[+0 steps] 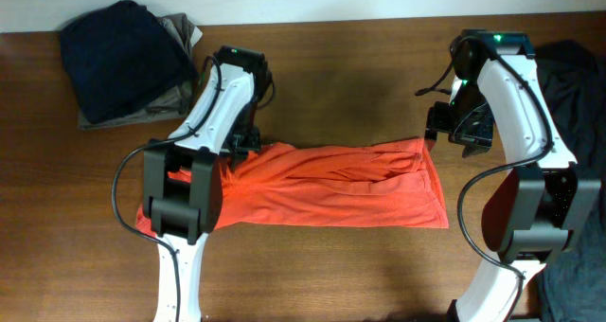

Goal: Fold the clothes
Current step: 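Release the left gripper and lift it away from the shirt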

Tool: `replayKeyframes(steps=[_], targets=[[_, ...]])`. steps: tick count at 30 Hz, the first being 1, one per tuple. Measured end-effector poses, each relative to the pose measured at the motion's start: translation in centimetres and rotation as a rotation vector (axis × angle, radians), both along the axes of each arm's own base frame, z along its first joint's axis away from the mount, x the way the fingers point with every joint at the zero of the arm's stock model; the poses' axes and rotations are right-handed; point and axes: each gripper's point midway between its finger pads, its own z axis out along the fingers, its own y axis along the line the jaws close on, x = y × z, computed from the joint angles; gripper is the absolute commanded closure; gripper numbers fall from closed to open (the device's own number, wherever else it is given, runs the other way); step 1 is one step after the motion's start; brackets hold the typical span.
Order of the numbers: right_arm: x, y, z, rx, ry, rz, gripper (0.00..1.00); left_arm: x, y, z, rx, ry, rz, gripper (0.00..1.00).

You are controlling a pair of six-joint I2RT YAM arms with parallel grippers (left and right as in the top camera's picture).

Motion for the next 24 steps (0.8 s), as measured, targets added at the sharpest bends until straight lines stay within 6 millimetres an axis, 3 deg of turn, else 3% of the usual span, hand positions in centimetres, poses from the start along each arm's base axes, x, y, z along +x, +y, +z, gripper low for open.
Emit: replayKeyframes(steps=[4, 7, 9, 16, 20, 24], targets=[[0.0, 0.0, 0.0, 0.0, 0.0, 0.0, 0.31, -1.5, -0.3, -0.7, -0.002, 0.06, -0.029, 0.75], [0.0, 0.0, 0.0, 0.0, -0.002, 0.0, 0.31, -1.3, 0.0, -0.6, 0.016, 0.049, -0.038, 0.71], [0.1, 0.0, 0.0, 0.0, -0.006, 0.0, 0.31, -0.6, 0.5, -0.2, 0.022, 0.023, -0.027, 0.57], [0.8, 0.1, -0.1, 0.004, -0.032, -0.001, 0.31, 3.3, 1.6, 2.0, -0.039, -0.141, 0.024, 0.55], [1.0, 0.1, -0.1, 0.009, -0.04, -0.002, 0.31, 4.6, -0.5, 1.9, -0.129, -0.191, -0.022, 0.53], [1.0, 0.2, -0.1, 0.012, -0.041, -0.003, 0.31, 3.8, -3.4, 1.8, -0.202, -0.167, -0.087, 0.53]])
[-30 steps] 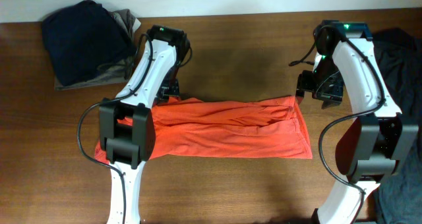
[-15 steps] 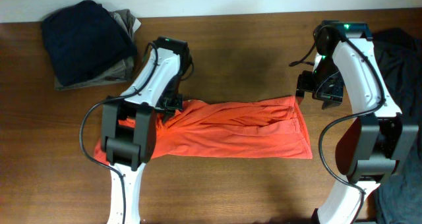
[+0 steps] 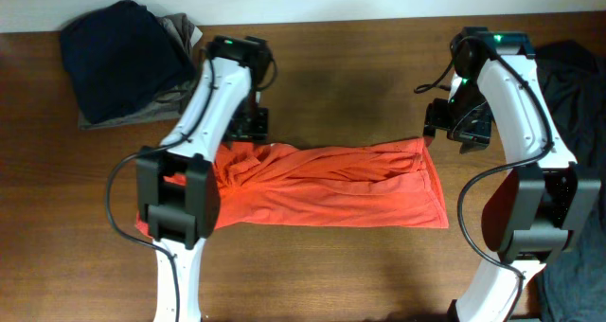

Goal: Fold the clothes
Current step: 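Release the left gripper and lift it away from the shirt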

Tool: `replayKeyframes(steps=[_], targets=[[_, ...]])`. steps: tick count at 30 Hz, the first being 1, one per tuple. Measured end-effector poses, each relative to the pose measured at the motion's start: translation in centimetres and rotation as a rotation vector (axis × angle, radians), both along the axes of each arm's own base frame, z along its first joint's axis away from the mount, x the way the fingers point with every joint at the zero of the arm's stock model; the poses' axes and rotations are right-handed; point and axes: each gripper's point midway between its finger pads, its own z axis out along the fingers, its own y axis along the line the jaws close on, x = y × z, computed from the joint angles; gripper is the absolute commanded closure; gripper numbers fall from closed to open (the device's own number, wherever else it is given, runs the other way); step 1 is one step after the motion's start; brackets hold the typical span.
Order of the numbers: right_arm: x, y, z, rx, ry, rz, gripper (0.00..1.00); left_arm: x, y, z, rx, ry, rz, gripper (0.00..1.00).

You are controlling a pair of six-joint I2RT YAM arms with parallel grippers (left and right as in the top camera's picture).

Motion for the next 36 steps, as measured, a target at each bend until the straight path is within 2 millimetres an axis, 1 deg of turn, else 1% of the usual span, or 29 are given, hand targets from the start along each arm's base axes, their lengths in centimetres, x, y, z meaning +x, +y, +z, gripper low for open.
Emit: replayKeyframes(steps=[4, 7, 11, 15, 20, 25, 27, 28, 30, 32, 36], targets=[[0.0, 0.0, 0.0, 0.001, -0.001, 0.0, 0.31, -0.6, -2.2, -0.1, -0.033, 0.006, -0.053, 0.52], [0.0, 0.0, 0.0, 0.002, -0.001, 0.0, 0.31, -0.7, -2.6, -0.1, -0.044, 0.01, -0.065, 0.52], [0.0, 0.0, 0.0, 0.002, -0.001, 0.001, 0.31, -0.6, -2.0, -0.2, -0.025, 0.007, -0.068, 0.52], [0.0, 0.0, 0.0, 0.002, -0.001, 0.002, 0.31, -0.9, -1.2, -0.6, 0.011, 0.021, -0.081, 0.52], [0.0, 0.0, 0.0, 0.002, -0.001, 0.005, 0.31, -1.1, -0.7, -0.8, 0.022, 0.034, -0.108, 0.53], [0.0, 0.0, 0.0, 0.003, -0.001, 0.007, 0.31, -1.7, -0.3, -1.8, 0.034, 0.065, -0.127, 0.53], [0.0, 0.0, 0.0, 0.003, -0.002, 0.009, 0.31, -1.9, -0.1, -2.4, 0.044, 0.07, -0.136, 0.59], [0.0, 0.0, 0.0, 0.003, -0.001, 0.008, 0.31, -1.9, 0.0, -2.6, 0.047, 0.073, -0.139, 0.66], [0.0, 0.0, 0.0, 0.003, -0.001, 0.008, 0.31, -2.0, 0.2, -2.9, 0.053, 0.076, -0.147, 0.86], [0.0, 0.0, 0.0, 0.003, -0.001, 0.008, 0.31, -1.8, 0.3, -3.0, 0.054, 0.07, -0.148, 0.99], [0.0, 0.0, 0.0, 0.003, -0.002, 0.009, 0.31, -1.5, 0.4, -3.0, 0.058, 0.061, -0.152, 1.0]])
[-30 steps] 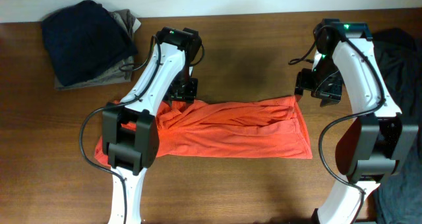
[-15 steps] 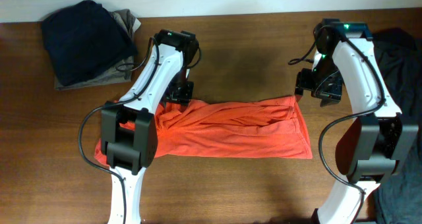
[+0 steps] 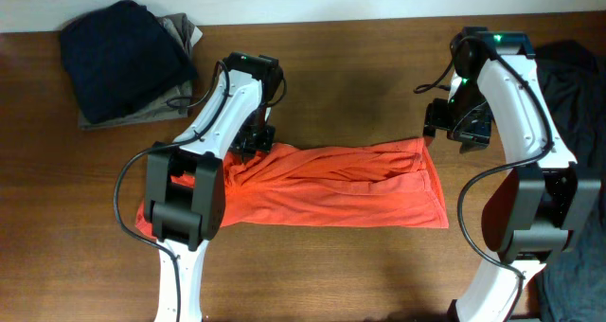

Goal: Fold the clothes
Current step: 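Release the left gripper and lift it away from the shirt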

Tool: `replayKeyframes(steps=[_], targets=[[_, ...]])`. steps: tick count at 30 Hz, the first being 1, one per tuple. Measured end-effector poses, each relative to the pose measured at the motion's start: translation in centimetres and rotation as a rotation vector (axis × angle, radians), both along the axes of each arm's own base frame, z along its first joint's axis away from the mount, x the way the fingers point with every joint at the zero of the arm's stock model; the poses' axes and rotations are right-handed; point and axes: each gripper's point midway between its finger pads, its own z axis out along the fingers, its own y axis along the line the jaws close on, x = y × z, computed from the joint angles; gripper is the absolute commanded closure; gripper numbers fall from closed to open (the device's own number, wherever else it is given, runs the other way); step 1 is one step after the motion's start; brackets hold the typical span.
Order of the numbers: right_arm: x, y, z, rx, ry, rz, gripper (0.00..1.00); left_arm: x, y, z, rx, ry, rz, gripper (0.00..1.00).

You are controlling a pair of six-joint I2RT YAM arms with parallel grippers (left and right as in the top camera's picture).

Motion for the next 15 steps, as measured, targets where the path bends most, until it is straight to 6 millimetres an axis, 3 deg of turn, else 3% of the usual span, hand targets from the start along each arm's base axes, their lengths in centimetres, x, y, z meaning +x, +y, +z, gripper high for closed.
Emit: replayKeyframes(steps=[7, 15], targets=[[0.0, 0.0, 0.0, 0.0, -0.001, 0.0, 0.31, 0.2, 1.8, 2.2, 0.133, -0.047, 0.111, 1.0], [0.0, 0.6, 0.0, 0.004, -0.001, 0.015, 0.31, -0.1, 3.4, 8.3, 0.183, -0.205, 0.319, 0.99]])
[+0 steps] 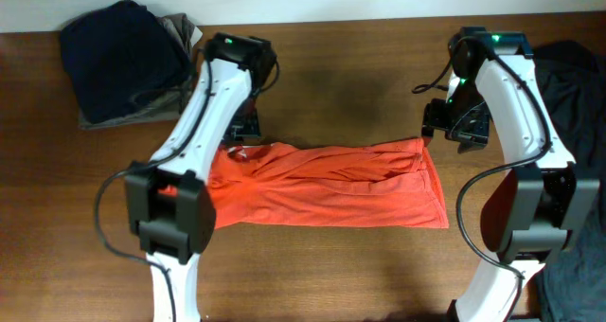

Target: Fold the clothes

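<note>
An orange garment (331,185) lies folded into a long band across the middle of the wooden table (360,66), with wrinkles along its upper half. My left gripper (244,129) hangs at the band's far left upper edge; the overhead view does not show how its fingers stand. Over the band's upper right corner my right gripper (445,131) points down, its fingers hidden under the wrist.
A folded navy garment (118,57) sits on a grey one at the back left corner. A heap of dark clothes (578,76) lies along the right edge, with more grey cloth (573,275) at the front right.
My left gripper has moved back and a little left, from on the garment's upper left part to just off its far edge. The right arm has not moved.
The left gripper was at the orange band's upper left edge, then a little behind it, then down on the cloth again, and now it is just behind the edge once more. The band's left end looks slightly rearranged. The right gripper stayed at the upper right corner throughout.
</note>
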Tool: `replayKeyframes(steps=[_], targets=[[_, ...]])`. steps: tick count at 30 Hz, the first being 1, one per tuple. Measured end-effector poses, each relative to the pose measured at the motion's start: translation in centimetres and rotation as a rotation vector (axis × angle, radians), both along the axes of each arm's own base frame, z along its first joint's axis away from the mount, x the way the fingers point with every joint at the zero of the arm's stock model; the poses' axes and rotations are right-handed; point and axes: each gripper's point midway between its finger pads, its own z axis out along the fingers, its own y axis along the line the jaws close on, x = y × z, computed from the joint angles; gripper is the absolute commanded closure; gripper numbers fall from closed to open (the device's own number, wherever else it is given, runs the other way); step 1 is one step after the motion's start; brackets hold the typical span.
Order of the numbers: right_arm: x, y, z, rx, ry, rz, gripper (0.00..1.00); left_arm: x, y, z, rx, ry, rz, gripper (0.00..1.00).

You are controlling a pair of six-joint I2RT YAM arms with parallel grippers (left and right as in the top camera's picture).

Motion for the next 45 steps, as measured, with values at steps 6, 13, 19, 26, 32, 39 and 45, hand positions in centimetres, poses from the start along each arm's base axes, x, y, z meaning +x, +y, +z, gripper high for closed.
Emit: replayKeyframes(steps=[6, 13, 19, 26, 32, 39, 45], targets=[[-0.4, 2.1, 0.1, 0.004, 0.016, 0.056, 0.33, -1.6, 0.4, 0.8, -0.006, -0.005, 0.048, 0.99], [-0.5, 2.6, 0.1, 0.01, 0.016, 0.066, 0.33, -6.9, 3.1, -1.9, 0.135, 0.119, 0.163, 0.99], [-0.5, 2.8, 0.1, 0.027, 0.016, 0.064, 0.32, -9.7, 4.3, -2.5, 0.193, 0.14, 0.233, 0.98], [-0.4, 3.6, 0.1, 0.071, 0.013, 0.058, 0.32, -10.6, 4.7, -4.0, 0.216, 0.14, 0.278, 0.73], [0.2, 4.8, 0.1, 0.119, -0.013, 0.065, 0.32, -10.2, 4.5, -3.0, 0.187, 0.084, 0.281, 0.7], [1.5, 11.8, 0.7, 0.311, -0.099, 0.184, 0.32, -6.6, 3.8, 1.8, 0.071, -0.102, 0.245, 0.03], [1.3, 18.7, 1.4, 0.431, -0.161, 0.334, 0.32, -5.5, 7.7, 5.9, 0.013, -0.201, 0.337, 0.01]])
